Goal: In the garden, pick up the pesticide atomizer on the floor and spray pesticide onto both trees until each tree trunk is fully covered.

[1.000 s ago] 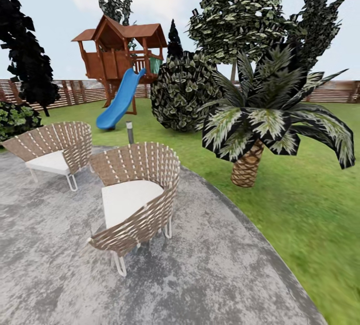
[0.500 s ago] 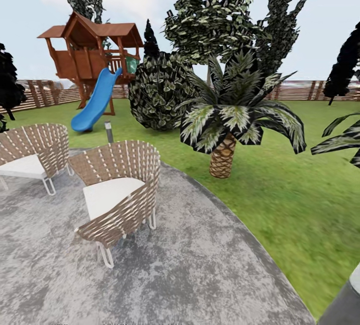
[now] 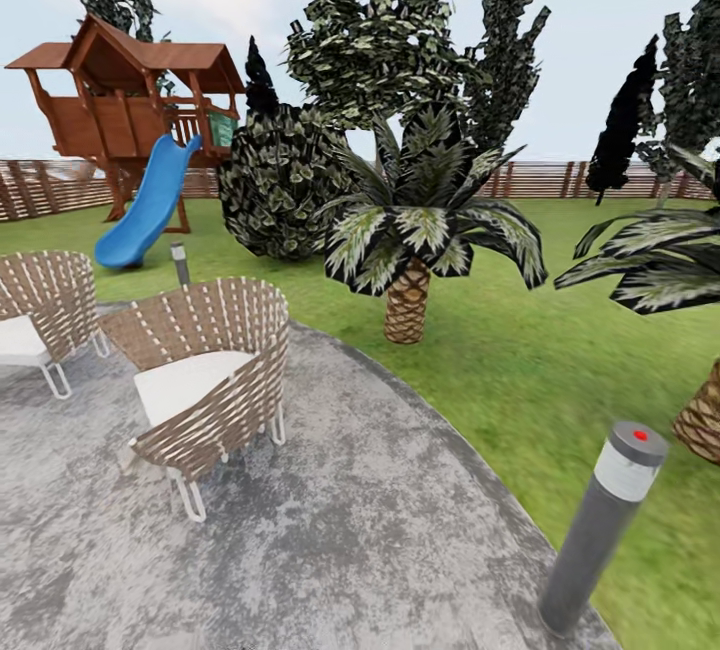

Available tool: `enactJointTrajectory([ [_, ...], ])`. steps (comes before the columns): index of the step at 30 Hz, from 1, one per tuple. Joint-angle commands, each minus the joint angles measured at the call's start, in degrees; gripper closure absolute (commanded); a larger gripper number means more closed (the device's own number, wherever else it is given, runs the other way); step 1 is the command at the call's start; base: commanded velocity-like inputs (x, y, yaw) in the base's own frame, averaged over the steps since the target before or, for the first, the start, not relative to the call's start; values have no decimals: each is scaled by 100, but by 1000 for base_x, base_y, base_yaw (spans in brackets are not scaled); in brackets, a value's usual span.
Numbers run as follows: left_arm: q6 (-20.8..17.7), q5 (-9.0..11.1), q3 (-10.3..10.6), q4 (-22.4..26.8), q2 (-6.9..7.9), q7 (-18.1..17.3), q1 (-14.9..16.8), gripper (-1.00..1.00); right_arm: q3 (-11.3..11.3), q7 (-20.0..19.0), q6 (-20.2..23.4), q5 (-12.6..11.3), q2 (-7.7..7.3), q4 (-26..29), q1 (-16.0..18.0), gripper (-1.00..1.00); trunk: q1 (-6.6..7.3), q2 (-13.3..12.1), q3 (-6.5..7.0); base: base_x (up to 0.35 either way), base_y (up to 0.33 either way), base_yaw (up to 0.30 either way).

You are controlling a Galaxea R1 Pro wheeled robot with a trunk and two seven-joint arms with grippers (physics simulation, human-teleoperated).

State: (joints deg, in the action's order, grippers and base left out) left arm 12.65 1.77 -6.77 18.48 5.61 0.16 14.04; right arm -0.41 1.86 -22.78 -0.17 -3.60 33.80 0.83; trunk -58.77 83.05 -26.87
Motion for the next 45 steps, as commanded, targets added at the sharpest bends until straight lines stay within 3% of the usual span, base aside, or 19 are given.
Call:
enactJointTrajectory([
  [1, 18, 18, -3, -3, 1, 2, 2, -100, 6, 16, -17, -1, 0, -5, 5, -100, 4, 3, -6, -329, 0, -281],
  [13, 9, 25, -23, -3, 23, 9, 2, -100, 3, 14, -16, -1, -5, -40, 5, -100, 4, 3, -6, -272, 60, -289],
  [30, 10, 10, 3, 1, -3, 20, 2, -100, 0, 10, -16, -1, -9, -42, 5, -100, 4, 3, -6, -28, 25, -291],
  [45, 10, 31, 0, -3, 1, 20, 2, -100, 3, 15, -16, -4, -9, -41, 5, -100, -325, 605, -275, 0, 0, -292],
])
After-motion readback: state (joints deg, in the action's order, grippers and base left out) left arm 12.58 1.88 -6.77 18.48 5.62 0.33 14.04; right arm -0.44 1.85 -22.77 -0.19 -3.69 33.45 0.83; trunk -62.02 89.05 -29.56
